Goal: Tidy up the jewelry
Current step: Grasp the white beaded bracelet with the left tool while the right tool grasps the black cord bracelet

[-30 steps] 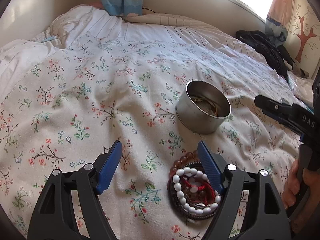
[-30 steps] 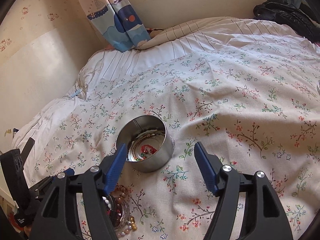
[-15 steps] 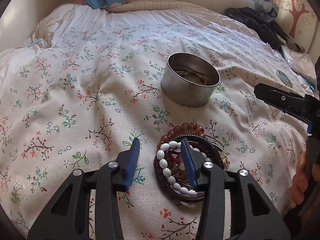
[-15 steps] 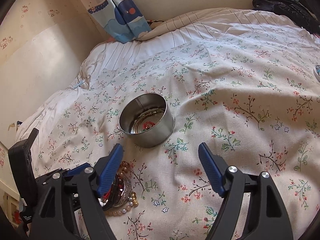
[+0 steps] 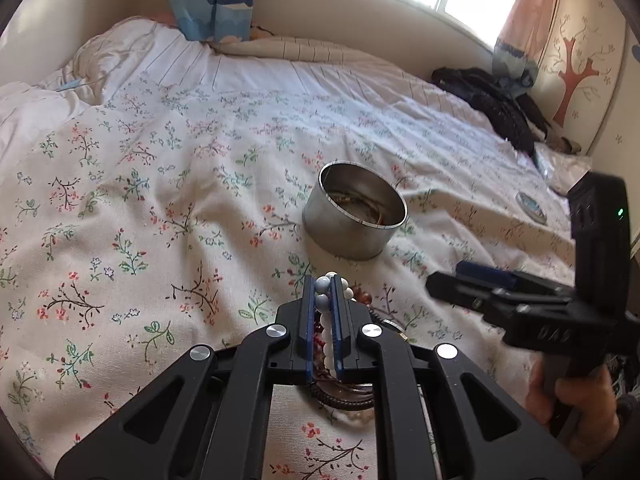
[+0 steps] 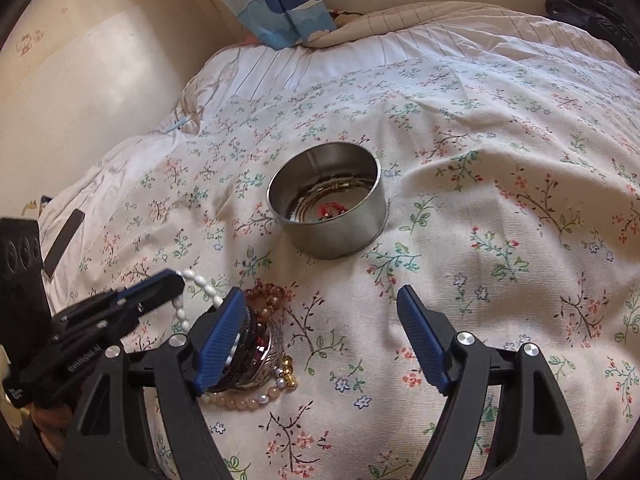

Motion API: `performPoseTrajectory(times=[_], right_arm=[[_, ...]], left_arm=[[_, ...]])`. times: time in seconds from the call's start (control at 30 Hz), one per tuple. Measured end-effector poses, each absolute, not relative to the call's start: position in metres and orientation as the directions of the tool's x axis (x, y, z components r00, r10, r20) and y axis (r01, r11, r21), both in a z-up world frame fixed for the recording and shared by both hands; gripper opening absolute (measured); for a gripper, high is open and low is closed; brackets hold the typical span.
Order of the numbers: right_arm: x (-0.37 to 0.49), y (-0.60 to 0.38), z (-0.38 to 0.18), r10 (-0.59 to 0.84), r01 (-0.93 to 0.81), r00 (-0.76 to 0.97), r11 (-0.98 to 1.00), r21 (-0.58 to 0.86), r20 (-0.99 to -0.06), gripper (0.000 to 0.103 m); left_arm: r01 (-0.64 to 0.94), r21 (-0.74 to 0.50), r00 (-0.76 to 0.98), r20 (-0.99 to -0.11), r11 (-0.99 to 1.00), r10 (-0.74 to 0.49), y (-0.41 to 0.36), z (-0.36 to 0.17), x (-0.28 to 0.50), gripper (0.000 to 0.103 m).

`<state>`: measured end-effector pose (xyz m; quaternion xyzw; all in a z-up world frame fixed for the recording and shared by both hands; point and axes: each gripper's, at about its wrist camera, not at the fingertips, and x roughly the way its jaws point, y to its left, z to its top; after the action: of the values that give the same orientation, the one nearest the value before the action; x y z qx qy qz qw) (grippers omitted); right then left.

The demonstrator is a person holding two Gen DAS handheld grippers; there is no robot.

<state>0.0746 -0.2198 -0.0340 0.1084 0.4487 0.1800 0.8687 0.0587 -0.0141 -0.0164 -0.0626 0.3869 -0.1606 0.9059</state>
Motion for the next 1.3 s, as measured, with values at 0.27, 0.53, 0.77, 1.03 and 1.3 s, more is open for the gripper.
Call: performPoseTrajectory(times=[0.27,0.53,0.77,1.03,1.3], right_arm=[[0.070,-0.189,-0.039,0.434,-0.327,0.488,0.895,0.303,-0.757,0.069],[0.071,-0.167,-0.050,0.411,-0.385,0.444,0.890,0.245,-0.796,0.044],[0.071,-0.159,-0.052,0.384,-0.406,0.443,0.892,0.201,-0.810,0.023],[0.067,-0.175,-0.038,0.391,-0.369,0.505,0.904,0.217,-0.770,0.011],[0.069,-0.199,-0.031,0.372,-0.294,0.546,0.924,0.245,-0.750,0.011]], left_arm=[[0.198,-0.292,0.724,-0.600,0.936,-0.340,0.003,0.000,0.052,0.007],[0.193,-0.284,0.728,-0.601,0.939,-0.331,0.006,0.000,0.053,0.007],[0.184,-0.283,0.718,-0.616,0.941,-0.325,0.006,-0.004,0.056,0.007],[0.182,-0.294,0.730,-0.599,0.938,-0.329,0.009,-0.003,0.054,0.007],[0.193,-0.311,0.738,-0.579,0.931,-0.346,0.011,0.000,0.051,0.007]])
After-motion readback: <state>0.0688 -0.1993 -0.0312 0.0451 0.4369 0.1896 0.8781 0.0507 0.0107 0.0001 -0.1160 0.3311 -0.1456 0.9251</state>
